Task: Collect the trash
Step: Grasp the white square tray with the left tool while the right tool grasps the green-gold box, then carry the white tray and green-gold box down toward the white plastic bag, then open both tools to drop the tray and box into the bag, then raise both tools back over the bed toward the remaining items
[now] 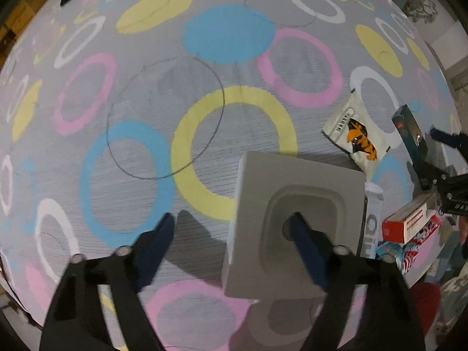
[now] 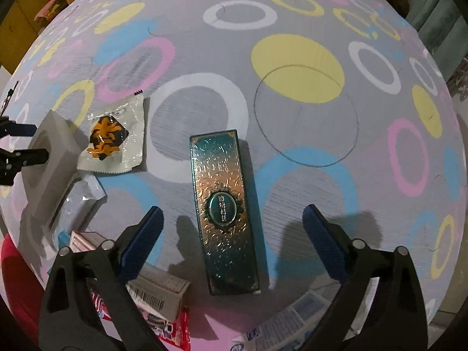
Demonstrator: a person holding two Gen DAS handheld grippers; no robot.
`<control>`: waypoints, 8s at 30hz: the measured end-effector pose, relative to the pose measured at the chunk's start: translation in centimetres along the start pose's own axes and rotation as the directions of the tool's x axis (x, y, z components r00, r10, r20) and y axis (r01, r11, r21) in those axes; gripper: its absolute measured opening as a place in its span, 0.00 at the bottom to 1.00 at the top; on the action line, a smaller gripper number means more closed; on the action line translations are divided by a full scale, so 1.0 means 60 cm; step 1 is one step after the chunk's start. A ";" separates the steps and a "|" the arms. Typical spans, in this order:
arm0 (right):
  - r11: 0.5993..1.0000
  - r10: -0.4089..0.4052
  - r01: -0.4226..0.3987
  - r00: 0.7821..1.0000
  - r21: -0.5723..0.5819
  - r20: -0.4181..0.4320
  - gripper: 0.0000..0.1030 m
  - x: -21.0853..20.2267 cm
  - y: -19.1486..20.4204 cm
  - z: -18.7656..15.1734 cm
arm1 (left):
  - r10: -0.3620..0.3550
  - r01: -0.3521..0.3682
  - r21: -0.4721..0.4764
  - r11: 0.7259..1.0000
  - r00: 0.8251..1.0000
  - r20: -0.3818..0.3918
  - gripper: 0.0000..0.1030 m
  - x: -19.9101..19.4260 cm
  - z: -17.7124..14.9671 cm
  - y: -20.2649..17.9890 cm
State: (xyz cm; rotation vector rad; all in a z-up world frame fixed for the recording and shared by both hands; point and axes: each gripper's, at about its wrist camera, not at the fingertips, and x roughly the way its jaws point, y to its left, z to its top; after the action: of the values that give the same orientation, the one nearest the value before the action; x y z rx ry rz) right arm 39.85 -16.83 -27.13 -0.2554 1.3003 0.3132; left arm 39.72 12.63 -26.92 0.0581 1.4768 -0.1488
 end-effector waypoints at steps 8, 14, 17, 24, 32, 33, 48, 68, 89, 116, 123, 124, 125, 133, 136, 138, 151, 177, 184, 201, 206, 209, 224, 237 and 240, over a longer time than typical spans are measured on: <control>1.000 0.012 -0.011 0.999 0.005 -0.037 0.63 0.027 -0.017 0.005 | -0.050 0.050 -0.016 0.999 0.999 -0.005 0.50 0.000 0.003 0.016; 1.000 -0.003 0.003 0.999 -0.003 -0.037 0.35 0.025 -0.014 0.013 | -0.062 0.061 -0.040 0.997 0.998 -0.004 0.32 -0.008 -0.006 -0.002; 1.000 -0.020 0.020 0.999 -0.004 -0.039 0.35 0.024 -0.016 0.013 | -0.070 0.070 -0.069 0.995 0.998 -0.001 0.27 -0.016 -0.010 0.002; 0.998 -0.044 0.044 0.999 0.039 0.011 0.35 -0.013 -0.033 0.014 | -0.055 0.055 -0.127 0.990 0.998 0.009 0.24 -0.040 -0.021 0.017; 0.995 -0.090 0.085 0.990 0.044 0.111 0.35 -0.108 0.024 -0.005 | -0.024 0.034 -0.133 0.991 0.996 0.082 0.23 -0.092 -0.054 0.025; 0.996 -0.083 0.078 0.989 0.048 0.122 0.35 -0.114 0.021 -0.007 | -0.019 0.031 -0.133 0.991 0.996 0.089 0.23 -0.098 -0.053 0.023; 0.997 -0.049 0.027 0.950 0.074 0.309 0.35 -0.316 0.087 -0.088 | 0.025 -0.006 -0.080 0.997 0.970 0.241 0.23 -0.233 -0.126 -0.044; 0.998 -0.046 0.057 0.912 -0.016 0.407 0.35 -0.400 0.248 -0.256 | 0.035 -0.037 0.001 0.999 0.954 0.298 0.23 -0.271 -0.333 -0.131; 0.999 -0.036 0.027 0.928 0.030 0.371 0.35 -0.397 0.338 -0.448 | 0.002 -0.016 0.054 0.998 0.968 0.252 0.23 -0.225 -0.511 -0.194; 0.980 -0.064 0.011 0.963 0.201 0.260 0.35 -0.253 0.331 -0.553 | 0.019 -0.015 -0.036 0.999 0.994 0.111 0.23 -0.041 -0.589 -0.211; 0.971 -0.053 0.001 0.976 0.239 0.211 0.35 -0.190 0.319 -0.560 | -0.004 0.009 -0.072 0.997 0.997 0.071 0.23 0.014 -0.585 -0.212; 0.970 -0.048 -0.003 0.978 0.244 0.205 0.35 -0.183 0.318 -0.560 | -0.007 0.013 -0.082 0.997 0.998 0.063 0.23 0.025 -0.584 -0.211; 0.968 -0.046 -0.005 0.979 0.249 0.196 0.35 -0.171 0.315 -0.560 | -0.011 0.015 -0.089 0.996 0.998 0.055 0.23 0.034 -0.582 -0.211; 0.964 -0.042 0.006 0.990 0.267 0.132 0.35 -0.081 0.304 -0.559 | 0.009 -0.010 -0.137 0.991 1.000 -0.008 0.23 0.113 -0.568 -0.215; 0.964 -0.039 0.009 0.993 0.265 0.108 0.35 -0.047 0.298 -0.559 | 0.007 -0.010 -0.146 0.989 1.000 -0.027 0.23 0.136 -0.564 -0.214; 0.964 -0.032 0.006 0.995 0.265 0.094 0.35 -0.031 0.295 -0.559 | -0.008 0.002 -0.150 0.989 0.999 -0.040 0.23 0.150 -0.560 -0.214; 0.968 0.000 -0.001 1.000 0.252 0.008 0.35 0.081 0.273 -0.549 | -0.020 -0.007 -0.193 0.981 0.990 -0.136 0.23 0.242 -0.537 -0.208; 0.960 0.095 -0.072 0.993 0.270 -0.075 0.35 0.191 0.260 -0.529 | -0.082 0.011 -0.306 0.952 0.972 -0.220 0.24 0.329 -0.515 -0.187; 0.957 0.105 -0.075 0.990 0.280 -0.093 0.35 0.207 0.251 -0.531 | -0.089 0.011 -0.315 0.949 0.968 -0.235 0.24 0.337 -0.511 -0.186; 0.951 0.127 -0.092 0.987 0.296 -0.102 0.65 0.216 0.243 -0.525 | -0.084 -0.005 -0.330 0.944 0.963 -0.256 0.51 0.344 -0.505 -0.179; 0.949 0.129 -0.092 0.986 0.302 -0.105 0.65 0.213 0.243 -0.520 | -0.061 -0.022 -0.311 0.950 0.966 -0.253 0.54 0.335 -0.502 -0.176; 0.951 0.125 -0.089 0.986 0.296 -0.107 0.65 0.207 0.244 -0.516 | -0.044 -0.033 -0.291 0.956 0.966 -0.255 0.56 0.328 -0.501 -0.173; 0.975 0.081 -0.083 0.997 0.208 0.016 0.83 -0.021 0.241 -0.520 | 0.043 -0.070 -0.091 0.993 0.964 -0.262 0.65 0.157 -0.523 -0.190; 0.998 -0.014 -0.007 0.954 0.067 0.301 0.94 -0.383 0.175 -0.516 | 0.032 -0.035 0.043 0.998 0.997 0.077 0.87 -0.239 -0.481 -0.150; 0.996 -0.076 0.058 0.949 0.066 0.305 0.94 -0.447 0.166 -0.503 | 0.058 -0.069 0.093 0.993 0.992 0.115 0.88 -0.313 -0.459 -0.156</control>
State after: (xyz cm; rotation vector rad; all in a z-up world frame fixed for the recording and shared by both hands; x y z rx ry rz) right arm 2.73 -20.56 -8.78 -0.1932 0.9883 0.2468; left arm 9.66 8.13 -10.37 0.1728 1.3535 -0.1697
